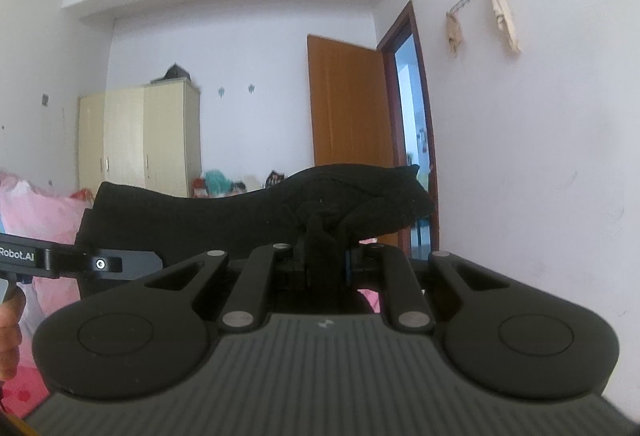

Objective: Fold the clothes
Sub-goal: 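Lift the folded black T-shirt up off the bedspread with both tools, then carry the T-shirt onto the clothes stack and open both tools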

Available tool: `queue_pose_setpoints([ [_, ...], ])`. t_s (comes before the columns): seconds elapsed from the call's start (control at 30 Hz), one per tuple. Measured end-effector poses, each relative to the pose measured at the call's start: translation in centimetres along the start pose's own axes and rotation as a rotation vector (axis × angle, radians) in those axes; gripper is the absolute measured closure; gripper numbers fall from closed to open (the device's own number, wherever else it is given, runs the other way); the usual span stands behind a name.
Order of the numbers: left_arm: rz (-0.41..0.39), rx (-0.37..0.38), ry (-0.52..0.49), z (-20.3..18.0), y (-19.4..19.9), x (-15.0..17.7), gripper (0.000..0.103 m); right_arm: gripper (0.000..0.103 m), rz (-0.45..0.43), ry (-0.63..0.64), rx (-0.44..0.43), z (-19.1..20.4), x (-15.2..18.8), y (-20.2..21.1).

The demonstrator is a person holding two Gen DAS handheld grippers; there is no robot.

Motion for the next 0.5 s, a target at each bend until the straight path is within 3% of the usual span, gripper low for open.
queue_pose_setpoints([
  [0.43,0.110,-0.117,0.142,10.5,-6.5,6.1,0.095,0.091,0.252,0.090,0.002,2.0,8.0,-10.4],
  [0.5,0.133,-0.139,0.152,12.1,-7.3,7.4,0.091,0.090,0.296,0.110,0.004,2.4,9.5,-12.0],
])
Point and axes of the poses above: each gripper's, at about its wrist camera, not at the fingertips, and y roughly against the way its jaws point, z to its left, x to its underside, the point moved 6 cm from there along -y, roughly the way its jaws point, and after that the axes turned 6 degrees about -x, right-handed, at the moved point
